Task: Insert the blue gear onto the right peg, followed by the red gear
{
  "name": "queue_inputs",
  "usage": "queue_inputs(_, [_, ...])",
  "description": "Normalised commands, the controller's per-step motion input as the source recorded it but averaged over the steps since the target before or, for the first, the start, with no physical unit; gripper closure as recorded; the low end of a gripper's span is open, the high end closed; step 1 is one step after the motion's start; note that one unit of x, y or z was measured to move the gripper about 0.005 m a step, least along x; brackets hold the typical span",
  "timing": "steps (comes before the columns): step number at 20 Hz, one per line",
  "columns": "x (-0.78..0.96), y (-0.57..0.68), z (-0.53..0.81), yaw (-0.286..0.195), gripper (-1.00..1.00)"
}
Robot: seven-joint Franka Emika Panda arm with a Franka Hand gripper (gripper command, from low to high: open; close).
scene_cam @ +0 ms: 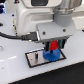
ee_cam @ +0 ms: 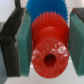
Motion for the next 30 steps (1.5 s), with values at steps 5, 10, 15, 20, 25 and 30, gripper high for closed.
queue_inputs(5, [0.12,-0.07,-0.15,0.000,1.00])
queue_inputs(10, [0.09,-0.04,-0.01,0.000,1.00])
queue_inputs(15, [0.53,0.01,0.37,0.000,1.00])
queue_inputs(20, [0.38,-0.01,0.37,0.000,1.00])
queue_inputs(25, [0.06,-0.07,0.11,0.000,1.00])
queue_inputs(30, [0.03,-0.12,-0.02,0.000,1.00])
